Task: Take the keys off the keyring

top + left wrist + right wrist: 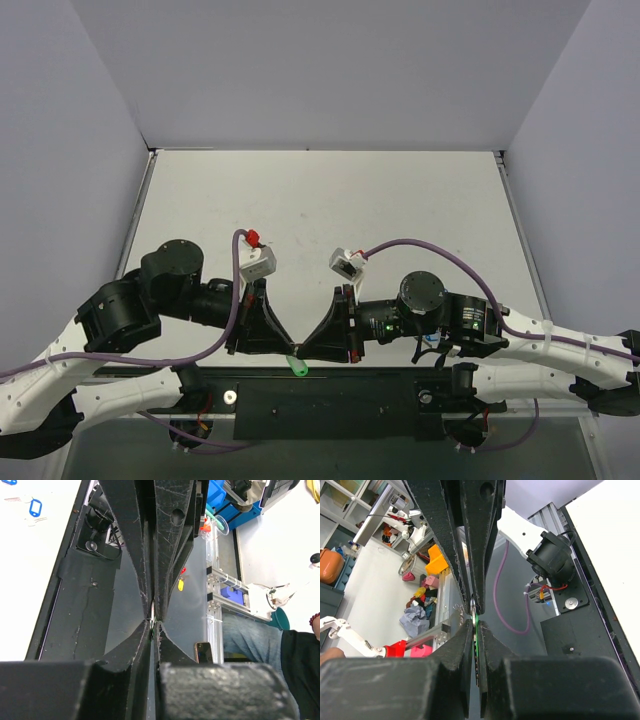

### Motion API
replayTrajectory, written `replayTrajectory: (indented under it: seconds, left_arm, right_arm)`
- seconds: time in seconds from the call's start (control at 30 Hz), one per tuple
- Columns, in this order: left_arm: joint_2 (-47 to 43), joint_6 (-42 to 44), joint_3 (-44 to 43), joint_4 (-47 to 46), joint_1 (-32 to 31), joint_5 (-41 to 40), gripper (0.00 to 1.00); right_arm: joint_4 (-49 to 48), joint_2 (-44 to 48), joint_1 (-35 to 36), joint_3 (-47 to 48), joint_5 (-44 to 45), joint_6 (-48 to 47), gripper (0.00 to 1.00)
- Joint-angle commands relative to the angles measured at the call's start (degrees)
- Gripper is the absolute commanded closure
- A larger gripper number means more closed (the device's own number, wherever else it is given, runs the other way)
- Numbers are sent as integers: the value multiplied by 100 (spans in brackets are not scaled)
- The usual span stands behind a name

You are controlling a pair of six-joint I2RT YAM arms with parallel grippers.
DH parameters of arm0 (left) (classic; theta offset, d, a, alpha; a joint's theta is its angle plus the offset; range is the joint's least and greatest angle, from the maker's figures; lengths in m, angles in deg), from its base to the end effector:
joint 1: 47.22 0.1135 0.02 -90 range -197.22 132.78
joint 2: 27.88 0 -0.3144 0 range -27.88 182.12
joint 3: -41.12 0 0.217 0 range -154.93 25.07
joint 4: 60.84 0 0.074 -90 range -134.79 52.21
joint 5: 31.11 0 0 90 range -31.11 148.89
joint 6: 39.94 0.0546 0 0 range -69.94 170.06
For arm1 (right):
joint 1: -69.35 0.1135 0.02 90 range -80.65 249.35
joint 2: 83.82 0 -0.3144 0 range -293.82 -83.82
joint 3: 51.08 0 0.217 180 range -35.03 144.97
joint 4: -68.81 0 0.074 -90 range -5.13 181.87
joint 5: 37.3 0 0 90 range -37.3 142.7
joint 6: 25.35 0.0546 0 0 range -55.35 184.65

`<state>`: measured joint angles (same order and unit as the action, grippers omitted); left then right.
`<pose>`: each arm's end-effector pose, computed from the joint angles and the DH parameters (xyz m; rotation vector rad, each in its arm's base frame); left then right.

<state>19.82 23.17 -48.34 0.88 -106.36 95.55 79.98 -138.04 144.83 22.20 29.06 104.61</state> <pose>0.0136 -0.0863 0.4504 1.0752 1.9242 -1.5465 0.0200 0.1644 0.4564 -0.9200 1.5148 1.8654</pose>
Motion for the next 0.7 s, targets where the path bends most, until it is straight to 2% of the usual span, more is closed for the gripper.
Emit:
replayTrajectory:
  seconds: [0.0, 0.03, 0.07, 0.37, 0.67]
  left_arm:
    - [-15, -26, -51, -471, 16, 341, 92]
    - [-15, -52, -42, -480, 16, 341, 99]
    - [-24, -61, -33, -506, 16, 341, 100]
    - [-200, -377, 28, -673, 16, -19, 100]
    - [-507, -1449, 766, -1622, 16, -1126, 100]
  right_arm:
    - [-162, 51, 37, 236, 43, -68, 100]
    - [-162, 51, 28, 236, 52, -59, 100]
    - [-162, 43, 28, 227, 61, -50, 100]
    - [-205, 201, 28, 166, 465, 2, 100]
    - [-855, 201, 63, -150, 957, 354, 100]
